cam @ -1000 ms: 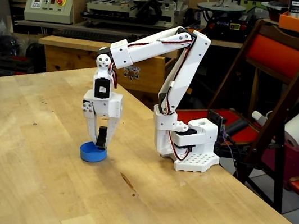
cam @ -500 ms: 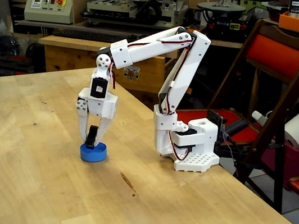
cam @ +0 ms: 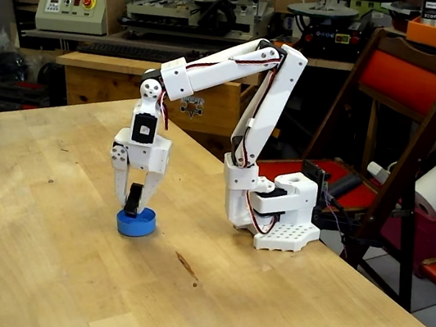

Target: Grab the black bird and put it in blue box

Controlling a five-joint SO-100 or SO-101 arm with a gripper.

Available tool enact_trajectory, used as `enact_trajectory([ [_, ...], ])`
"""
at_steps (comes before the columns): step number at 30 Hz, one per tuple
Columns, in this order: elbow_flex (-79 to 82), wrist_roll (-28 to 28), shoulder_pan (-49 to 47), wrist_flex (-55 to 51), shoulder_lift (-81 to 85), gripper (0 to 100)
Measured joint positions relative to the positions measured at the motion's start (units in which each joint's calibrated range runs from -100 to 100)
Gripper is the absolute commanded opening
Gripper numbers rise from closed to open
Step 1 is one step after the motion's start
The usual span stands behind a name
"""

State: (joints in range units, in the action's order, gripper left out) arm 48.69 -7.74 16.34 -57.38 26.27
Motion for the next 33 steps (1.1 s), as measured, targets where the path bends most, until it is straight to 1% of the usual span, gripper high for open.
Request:
enact_trajectory([
  [4, 0.00, 0.00, 0.00, 0.00, 0.00, 6],
  [12, 0.00, 0.00, 0.00, 0.00, 0.00, 22],
  [17, 0.00, 0.00, 0.00, 0.00, 0.00, 28],
  [22, 0.00, -0.05, 0.00, 0.00, 0.00, 31],
  [27, 0.00, -0.29, 0.00, 0.00, 0.26, 31],
  [33, 0.00, -0.29, 0.00, 0.00, 7.04, 31],
])
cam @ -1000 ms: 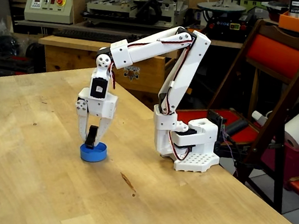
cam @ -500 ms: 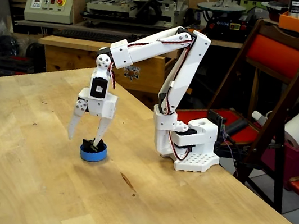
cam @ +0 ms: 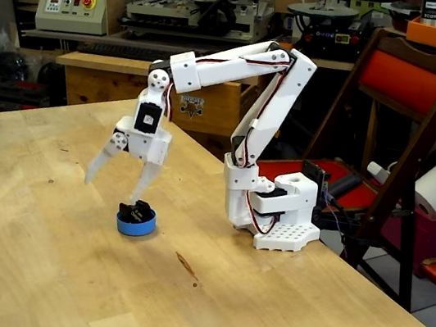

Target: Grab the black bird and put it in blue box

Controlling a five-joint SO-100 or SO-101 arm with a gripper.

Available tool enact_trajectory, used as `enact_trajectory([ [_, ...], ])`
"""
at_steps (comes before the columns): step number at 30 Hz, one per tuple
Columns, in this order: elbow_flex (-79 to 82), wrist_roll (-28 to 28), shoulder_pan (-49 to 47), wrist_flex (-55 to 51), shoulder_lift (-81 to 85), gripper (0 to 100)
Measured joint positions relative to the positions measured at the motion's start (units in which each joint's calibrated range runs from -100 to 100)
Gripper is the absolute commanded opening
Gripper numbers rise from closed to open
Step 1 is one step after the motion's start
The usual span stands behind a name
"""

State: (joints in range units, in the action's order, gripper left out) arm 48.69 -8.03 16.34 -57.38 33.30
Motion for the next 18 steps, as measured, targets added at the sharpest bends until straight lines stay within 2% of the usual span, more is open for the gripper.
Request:
enact_trajectory([
  [8, 0.00, 0.00, -0.44, -4.32, 9.36, 31],
  [18, 0.00, -0.05, -10.55, -13.35, 17.85, 31],
])
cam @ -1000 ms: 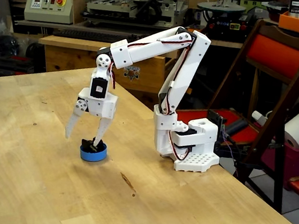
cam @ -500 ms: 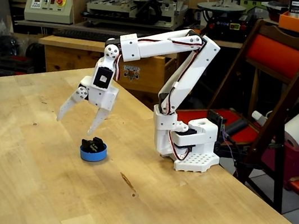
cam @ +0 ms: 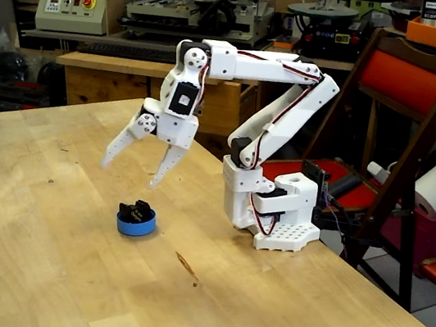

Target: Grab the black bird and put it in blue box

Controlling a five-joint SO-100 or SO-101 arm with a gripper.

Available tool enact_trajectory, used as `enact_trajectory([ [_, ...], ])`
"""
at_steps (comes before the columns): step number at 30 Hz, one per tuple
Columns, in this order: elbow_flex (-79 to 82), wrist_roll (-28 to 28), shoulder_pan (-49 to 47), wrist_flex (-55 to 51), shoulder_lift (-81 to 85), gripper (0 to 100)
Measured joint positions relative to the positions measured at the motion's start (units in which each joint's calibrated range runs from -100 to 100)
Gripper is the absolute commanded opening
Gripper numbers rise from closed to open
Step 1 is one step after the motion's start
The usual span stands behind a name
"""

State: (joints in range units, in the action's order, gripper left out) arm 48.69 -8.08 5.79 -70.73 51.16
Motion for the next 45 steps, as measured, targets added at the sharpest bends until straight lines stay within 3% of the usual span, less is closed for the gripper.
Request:
enact_trajectory([
  [7, 0.00, 0.00, -4.84, -1.04, 5.15, 27],
  [17, 0.00, 0.00, -4.98, -1.04, 9.27, 1],
  [32, 11.75, 0.00, -4.98, -1.04, 11.76, 4],
  [45, 16.04, 0.00, -4.98, -1.04, 32.19, 4],
])
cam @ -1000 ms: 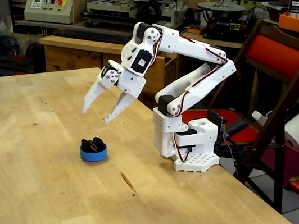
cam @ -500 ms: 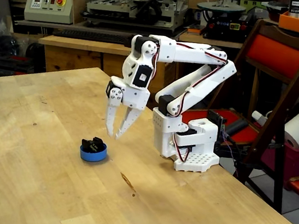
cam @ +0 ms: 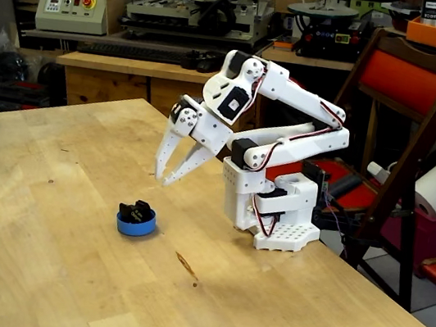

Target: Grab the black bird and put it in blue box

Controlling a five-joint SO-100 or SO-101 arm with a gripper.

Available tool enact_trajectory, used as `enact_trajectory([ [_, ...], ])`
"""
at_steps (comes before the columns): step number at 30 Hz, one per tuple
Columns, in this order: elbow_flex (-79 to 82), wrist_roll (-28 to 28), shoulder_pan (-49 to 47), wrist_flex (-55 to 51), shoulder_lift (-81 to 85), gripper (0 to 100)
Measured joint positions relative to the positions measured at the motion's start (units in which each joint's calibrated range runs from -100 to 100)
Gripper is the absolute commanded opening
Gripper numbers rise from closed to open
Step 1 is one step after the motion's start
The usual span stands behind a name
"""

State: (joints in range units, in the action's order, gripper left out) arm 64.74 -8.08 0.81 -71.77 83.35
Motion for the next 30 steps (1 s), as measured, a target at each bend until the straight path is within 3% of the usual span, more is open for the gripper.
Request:
enact_trajectory([
  [30, 12.87, 0.05, -0.73, 0.32, 1.55, 4],
])
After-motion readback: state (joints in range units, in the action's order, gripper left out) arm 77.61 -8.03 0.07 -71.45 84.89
